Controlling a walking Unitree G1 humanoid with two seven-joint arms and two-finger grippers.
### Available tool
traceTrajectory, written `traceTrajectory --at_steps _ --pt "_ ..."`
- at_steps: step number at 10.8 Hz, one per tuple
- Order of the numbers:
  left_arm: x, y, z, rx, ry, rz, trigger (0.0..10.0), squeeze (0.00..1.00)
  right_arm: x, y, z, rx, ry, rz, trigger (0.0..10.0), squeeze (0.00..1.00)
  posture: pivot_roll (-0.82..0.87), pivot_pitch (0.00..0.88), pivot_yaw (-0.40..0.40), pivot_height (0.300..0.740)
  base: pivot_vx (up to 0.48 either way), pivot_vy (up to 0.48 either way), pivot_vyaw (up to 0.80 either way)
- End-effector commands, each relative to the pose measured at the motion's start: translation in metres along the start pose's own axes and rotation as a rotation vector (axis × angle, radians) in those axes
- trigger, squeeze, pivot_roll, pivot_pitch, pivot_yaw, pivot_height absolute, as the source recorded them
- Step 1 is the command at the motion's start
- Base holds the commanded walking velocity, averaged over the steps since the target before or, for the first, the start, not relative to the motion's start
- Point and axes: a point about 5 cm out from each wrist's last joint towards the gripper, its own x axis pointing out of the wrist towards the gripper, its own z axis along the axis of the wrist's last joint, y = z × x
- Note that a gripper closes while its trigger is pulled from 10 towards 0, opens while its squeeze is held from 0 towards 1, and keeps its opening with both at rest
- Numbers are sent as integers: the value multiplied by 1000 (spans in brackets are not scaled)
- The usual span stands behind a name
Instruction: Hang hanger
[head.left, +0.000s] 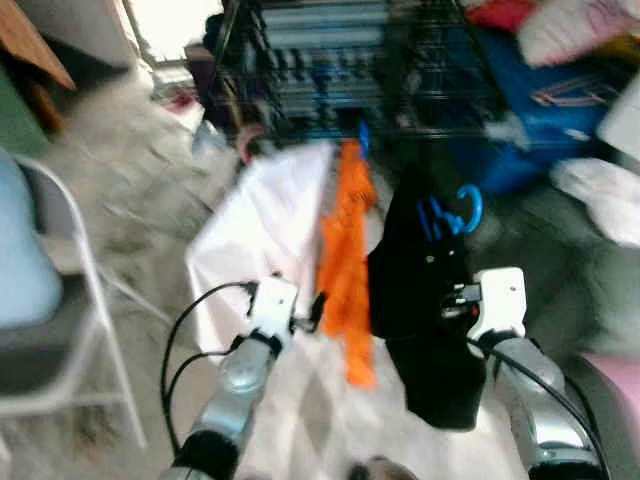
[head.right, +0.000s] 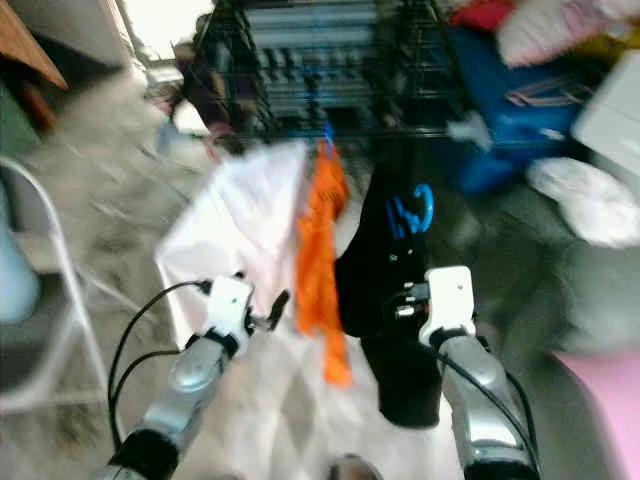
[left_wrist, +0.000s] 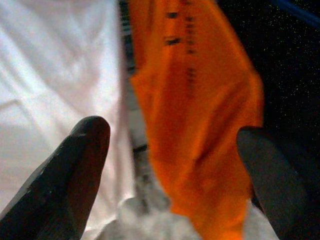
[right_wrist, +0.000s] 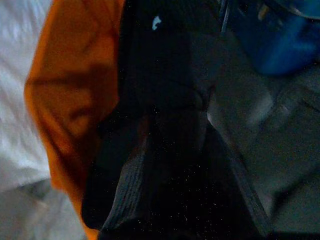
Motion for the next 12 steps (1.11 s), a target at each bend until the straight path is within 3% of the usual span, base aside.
traceTrajectory --at_steps 1,4,7,12 --pt "-1 5 -1 15 3 13 10000 0 2 2 13 -9 -54 2 10000 0 -304 58 8 740 -311 0 0" --pt "-1 4 -2 17 6 18 10000 0 0 9 10 0 -43 17 10000 0 -300 57 3 740 -315 0 0" --pt "-3 9 -6 23 19 47 10000 0 0 29 4 43 -26 70 10000 0 -279 54 -3 740 -324 0 0" --pt "-6 19 -9 28 31 82 10000 0 6 40 2 26 -14 113 10000 0 -253 75 9 740 -406 0 0"
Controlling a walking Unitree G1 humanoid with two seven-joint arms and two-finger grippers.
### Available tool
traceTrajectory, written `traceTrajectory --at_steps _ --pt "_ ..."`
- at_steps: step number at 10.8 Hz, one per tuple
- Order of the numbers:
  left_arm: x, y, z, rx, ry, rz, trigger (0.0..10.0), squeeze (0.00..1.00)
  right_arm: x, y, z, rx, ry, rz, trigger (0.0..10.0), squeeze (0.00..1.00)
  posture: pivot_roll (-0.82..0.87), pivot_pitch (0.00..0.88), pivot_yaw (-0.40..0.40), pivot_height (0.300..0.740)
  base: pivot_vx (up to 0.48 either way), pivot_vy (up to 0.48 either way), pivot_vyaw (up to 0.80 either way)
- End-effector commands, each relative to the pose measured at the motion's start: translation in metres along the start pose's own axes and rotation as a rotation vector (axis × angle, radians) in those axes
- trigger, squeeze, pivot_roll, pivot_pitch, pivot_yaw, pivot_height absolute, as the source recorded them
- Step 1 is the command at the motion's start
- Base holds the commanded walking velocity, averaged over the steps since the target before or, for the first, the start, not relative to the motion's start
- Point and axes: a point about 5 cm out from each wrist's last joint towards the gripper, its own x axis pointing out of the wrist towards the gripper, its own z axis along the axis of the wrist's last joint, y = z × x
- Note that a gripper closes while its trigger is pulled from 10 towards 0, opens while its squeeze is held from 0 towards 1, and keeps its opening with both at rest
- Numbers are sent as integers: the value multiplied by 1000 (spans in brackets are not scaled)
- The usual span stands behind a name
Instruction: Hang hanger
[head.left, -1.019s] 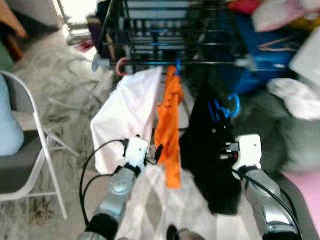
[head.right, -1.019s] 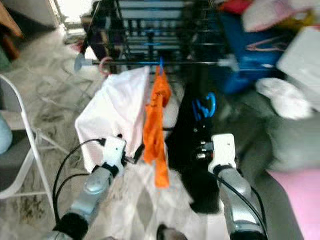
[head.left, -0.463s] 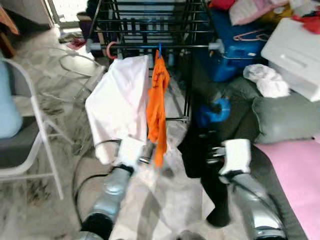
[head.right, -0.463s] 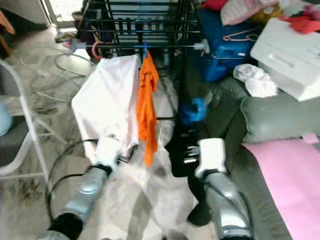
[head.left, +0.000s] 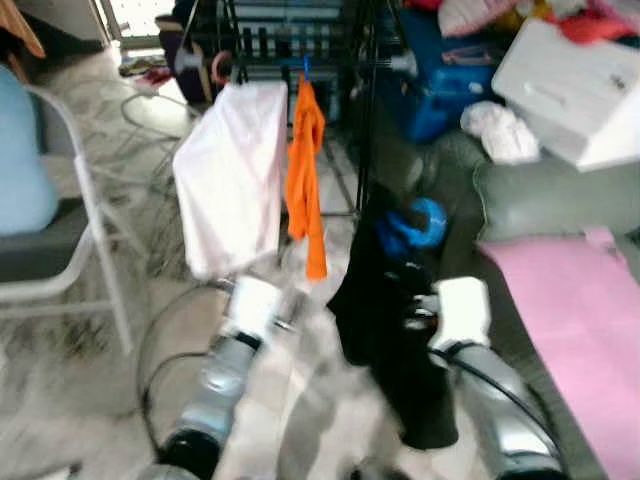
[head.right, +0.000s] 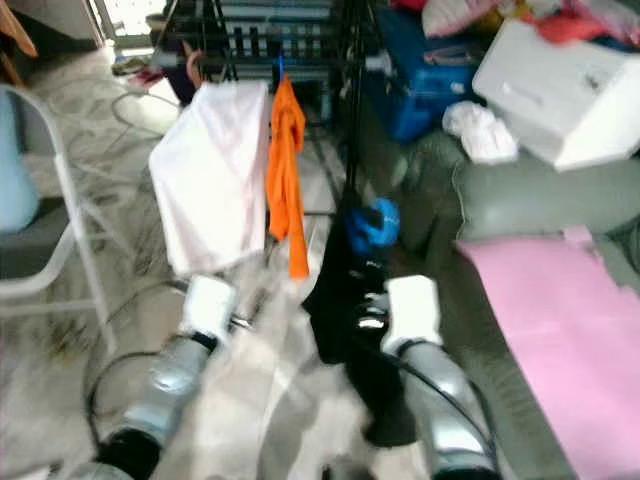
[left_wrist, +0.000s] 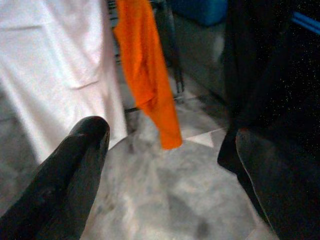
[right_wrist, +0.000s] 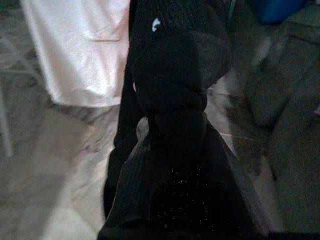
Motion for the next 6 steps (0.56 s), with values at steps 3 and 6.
traceTrajectory --at_steps 3,6 --pt "5 1 2 34 0 -5 10000 0 -2 5 1 -33 -25 21 10000 0 -261 91 28 740 0 0 0" --pt "6 6 1 45 7 9 10000 0 -4 7 -5 -14 -16 6 10000 0 -262 94 31 740 0 0 533"
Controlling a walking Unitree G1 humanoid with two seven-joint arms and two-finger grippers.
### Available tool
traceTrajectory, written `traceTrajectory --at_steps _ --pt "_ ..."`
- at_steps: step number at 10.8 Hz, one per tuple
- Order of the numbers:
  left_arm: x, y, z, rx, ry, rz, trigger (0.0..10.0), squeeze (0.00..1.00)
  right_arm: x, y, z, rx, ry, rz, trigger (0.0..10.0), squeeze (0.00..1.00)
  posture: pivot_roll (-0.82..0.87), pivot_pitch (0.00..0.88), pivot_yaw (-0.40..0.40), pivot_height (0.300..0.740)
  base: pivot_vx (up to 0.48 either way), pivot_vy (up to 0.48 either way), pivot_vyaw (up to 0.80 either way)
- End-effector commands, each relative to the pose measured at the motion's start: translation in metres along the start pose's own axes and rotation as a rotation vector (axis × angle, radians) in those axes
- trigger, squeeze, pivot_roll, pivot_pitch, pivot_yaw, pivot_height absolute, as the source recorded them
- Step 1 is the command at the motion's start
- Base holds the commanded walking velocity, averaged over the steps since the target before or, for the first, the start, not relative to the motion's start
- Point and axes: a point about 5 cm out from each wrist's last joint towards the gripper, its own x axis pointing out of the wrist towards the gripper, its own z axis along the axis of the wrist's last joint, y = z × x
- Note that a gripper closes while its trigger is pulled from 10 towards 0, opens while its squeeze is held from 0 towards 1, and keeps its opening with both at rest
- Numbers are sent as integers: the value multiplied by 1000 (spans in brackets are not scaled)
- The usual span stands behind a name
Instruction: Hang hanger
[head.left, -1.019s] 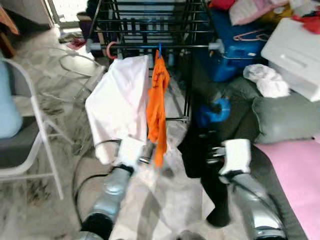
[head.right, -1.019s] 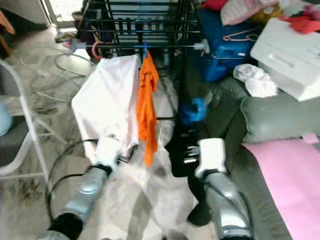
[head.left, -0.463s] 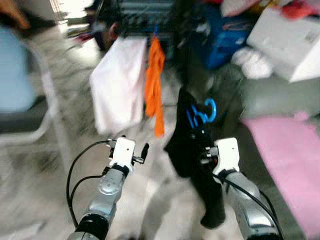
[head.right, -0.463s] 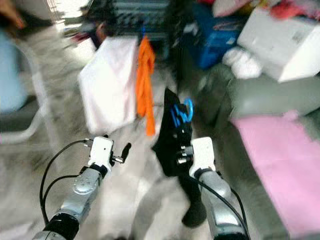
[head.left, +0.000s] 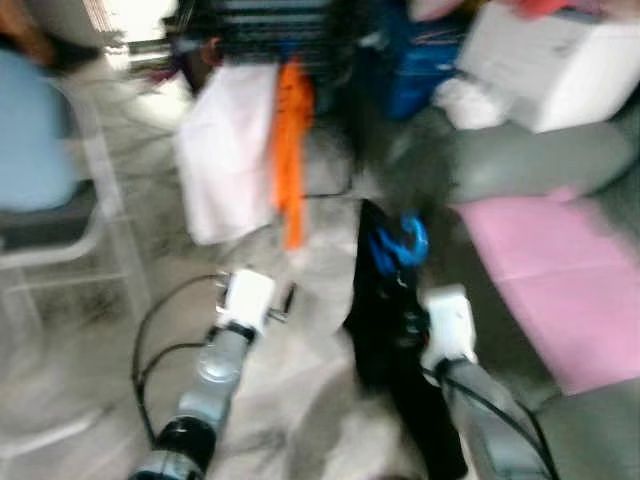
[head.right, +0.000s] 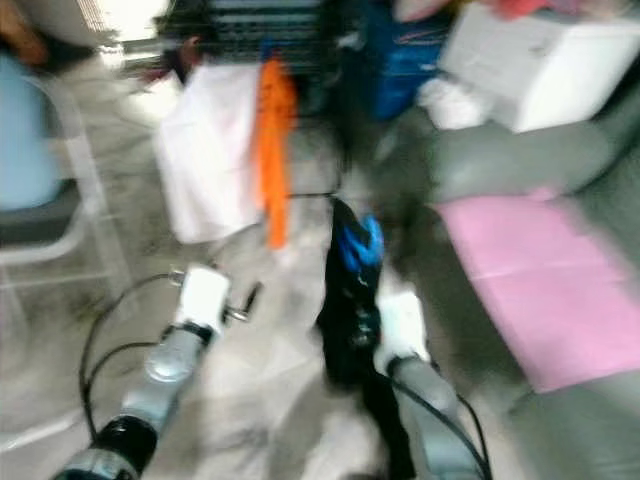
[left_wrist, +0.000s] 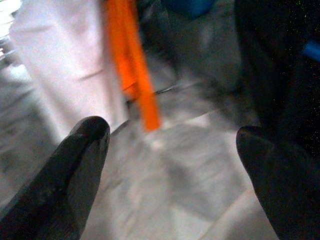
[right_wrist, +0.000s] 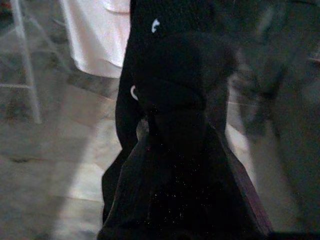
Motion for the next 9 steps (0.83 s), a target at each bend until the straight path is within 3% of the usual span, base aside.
traceTrajectory --at_steps 1,4,7,9 --pt "3 -2 3 5 -9 0 10000 0 1 -5 10 -9 -51 -19 10000 0 -263 93 32 740 0 0 0" --pt "5 3 5 27 -14 64 10000 0 1 -5 10 -35 -52 -18 10000 0 -264 91 29 740 0 0 0" --pt "6 2 6 33 -19 69 10000 0 1 -3 10 -48 -52 -1 10000 0 -268 85 25 740 0 0 675" --pt "7 1 6 34 -21 72 10000 0 1 -3 13 -33 -74 -3 10000 0 -270 83 22 740 0 0 0"
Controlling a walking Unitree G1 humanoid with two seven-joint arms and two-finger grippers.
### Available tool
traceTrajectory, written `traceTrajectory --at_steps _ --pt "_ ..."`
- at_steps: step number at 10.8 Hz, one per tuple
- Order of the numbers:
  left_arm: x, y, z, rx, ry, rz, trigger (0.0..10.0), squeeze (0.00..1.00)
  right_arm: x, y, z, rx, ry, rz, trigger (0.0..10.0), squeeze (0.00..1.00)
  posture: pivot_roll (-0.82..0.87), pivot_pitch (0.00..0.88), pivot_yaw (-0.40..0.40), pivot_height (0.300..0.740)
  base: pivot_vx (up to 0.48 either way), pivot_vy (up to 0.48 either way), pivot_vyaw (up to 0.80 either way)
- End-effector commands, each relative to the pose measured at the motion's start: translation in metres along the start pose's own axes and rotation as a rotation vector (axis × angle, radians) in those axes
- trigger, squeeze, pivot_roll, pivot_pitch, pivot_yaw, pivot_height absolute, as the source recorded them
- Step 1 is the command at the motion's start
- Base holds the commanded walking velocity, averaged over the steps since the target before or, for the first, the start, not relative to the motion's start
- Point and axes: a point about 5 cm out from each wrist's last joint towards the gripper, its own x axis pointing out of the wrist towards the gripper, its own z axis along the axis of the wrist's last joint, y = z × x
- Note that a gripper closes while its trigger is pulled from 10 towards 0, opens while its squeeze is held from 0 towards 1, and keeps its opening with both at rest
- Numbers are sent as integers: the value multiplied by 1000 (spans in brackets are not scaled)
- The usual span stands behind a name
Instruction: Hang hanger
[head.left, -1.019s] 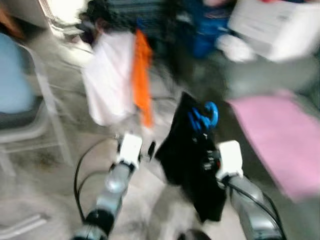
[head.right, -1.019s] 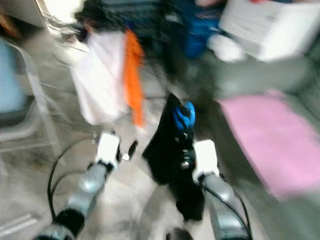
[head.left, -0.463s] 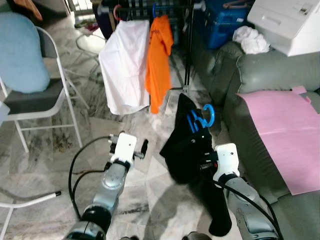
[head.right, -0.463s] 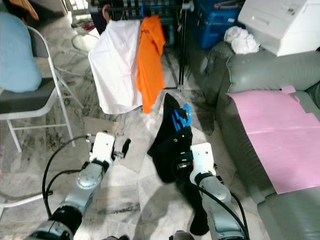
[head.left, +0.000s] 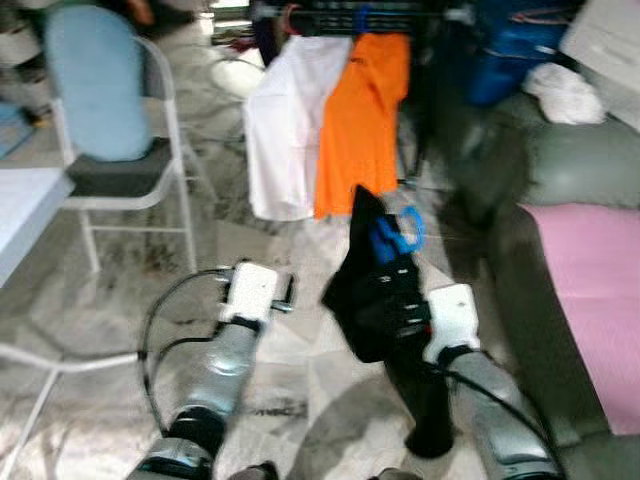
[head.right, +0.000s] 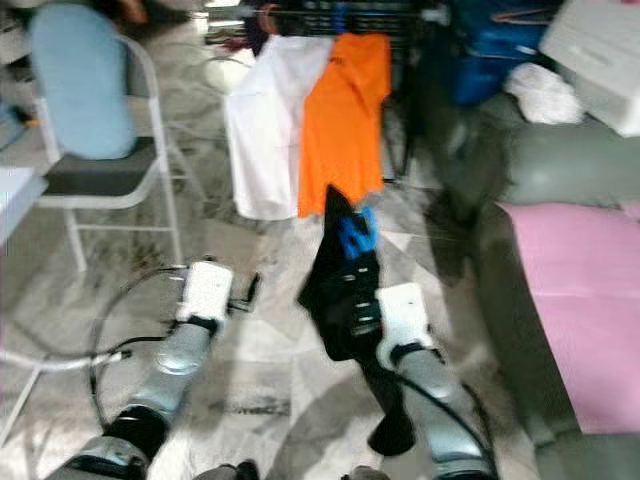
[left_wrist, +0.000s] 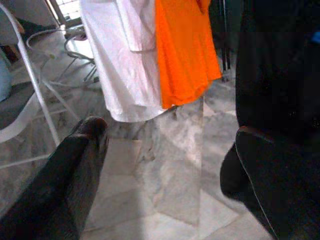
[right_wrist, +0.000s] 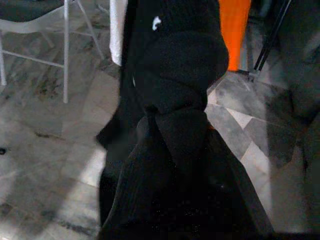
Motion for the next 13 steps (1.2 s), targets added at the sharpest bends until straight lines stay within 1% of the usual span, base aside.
traceTrajectory --at_steps 1,3,5,6,13 --pt "0 5 -3 18 12 10 10000 0 0 5 10 4 -63 22 10000 0 -271 83 21 740 0 0 0" --pt "-1 6 -4 21 15 16 10000 0 -1 13 11 24 -83 52 10000 0 -270 83 20 740 0 0 0" --pt "-1 6 -5 25 16 17 10000 0 0 12 12 34 -88 51 10000 0 -268 81 20 740 0 0 0" --pt "-1 6 -4 26 16 17 10000 0 0 12 11 16 -77 62 10000 0 -268 80 21 740 0 0 0" --pt "-1 6 -4 26 16 17 10000 0 0 12 11 16 -77 62 10000 0 -268 80 21 740 0 0 0"
